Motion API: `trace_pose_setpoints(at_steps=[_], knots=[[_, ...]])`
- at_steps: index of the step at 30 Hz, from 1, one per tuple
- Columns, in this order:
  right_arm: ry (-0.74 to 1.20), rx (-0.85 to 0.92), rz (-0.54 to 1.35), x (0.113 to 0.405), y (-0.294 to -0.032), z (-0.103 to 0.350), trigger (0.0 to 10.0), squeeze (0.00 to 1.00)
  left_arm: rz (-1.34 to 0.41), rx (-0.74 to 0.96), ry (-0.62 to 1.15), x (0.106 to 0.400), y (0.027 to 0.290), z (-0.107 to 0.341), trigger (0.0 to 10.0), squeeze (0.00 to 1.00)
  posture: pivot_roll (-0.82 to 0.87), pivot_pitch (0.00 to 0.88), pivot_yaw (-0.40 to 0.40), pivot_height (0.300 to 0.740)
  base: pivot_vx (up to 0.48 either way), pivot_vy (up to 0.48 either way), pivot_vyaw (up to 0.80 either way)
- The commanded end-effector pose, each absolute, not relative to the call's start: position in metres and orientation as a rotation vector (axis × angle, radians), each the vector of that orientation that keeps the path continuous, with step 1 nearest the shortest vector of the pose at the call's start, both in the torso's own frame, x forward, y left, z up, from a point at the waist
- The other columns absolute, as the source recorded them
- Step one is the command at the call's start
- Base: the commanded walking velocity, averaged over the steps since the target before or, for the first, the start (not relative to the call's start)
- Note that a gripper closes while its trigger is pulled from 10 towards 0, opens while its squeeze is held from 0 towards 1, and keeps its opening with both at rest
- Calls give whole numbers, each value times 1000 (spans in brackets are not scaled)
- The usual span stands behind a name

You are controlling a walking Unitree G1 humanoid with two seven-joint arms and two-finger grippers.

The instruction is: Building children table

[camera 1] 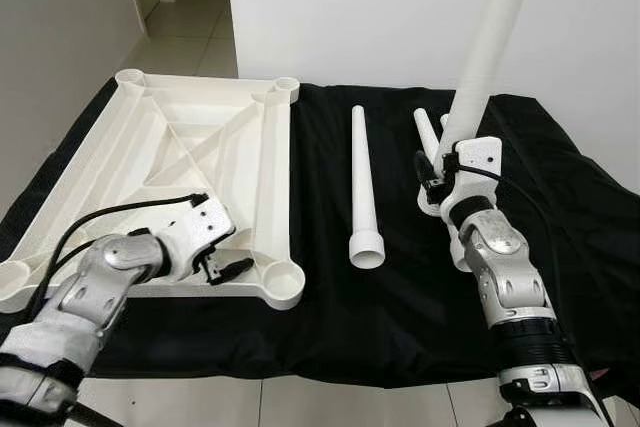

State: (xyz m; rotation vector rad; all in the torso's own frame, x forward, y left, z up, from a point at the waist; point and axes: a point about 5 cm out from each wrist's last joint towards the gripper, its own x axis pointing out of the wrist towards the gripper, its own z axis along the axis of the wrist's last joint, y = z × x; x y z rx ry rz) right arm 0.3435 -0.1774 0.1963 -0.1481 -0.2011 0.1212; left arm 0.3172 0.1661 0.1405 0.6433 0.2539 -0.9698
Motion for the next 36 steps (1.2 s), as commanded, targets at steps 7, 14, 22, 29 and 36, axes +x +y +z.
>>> trace_pose_setpoints(at_steps=[7, 14, 22, 29, 36], knots=[[-204, -148, 114, 346, -176, 199, 10000, 0, -1055, 627, 213, 317, 124, 127, 10000, 0, 5, 50, -32, 740, 0, 0, 0], [-201, -148, 125, 347, -173, 199, 10000, 0, -1117, 636, 155, 316, 90, 127, 10000, 0, 5, 50, -35, 740, 0, 0, 0], [-204, -142, 159, 348, -166, 199, 10000, 0, -1183, 561, 54, 312, 40, 138, 10000, 0, 4, 48, -32, 740, 0, 0, 0], [-178, -119, 260, 344, -152, 194, 10000, 0, -1122, 572, -1, 320, 24, 144, 10000, 0, 3, 47, -28, 740, 0, 0, 0], [-144, -59, 335, 337, -143, 185, 10000, 0, -1026, 587, -18, 335, 26, 150, 10000, 0, -4, 53, -17, 740, 0, 0, 0]])
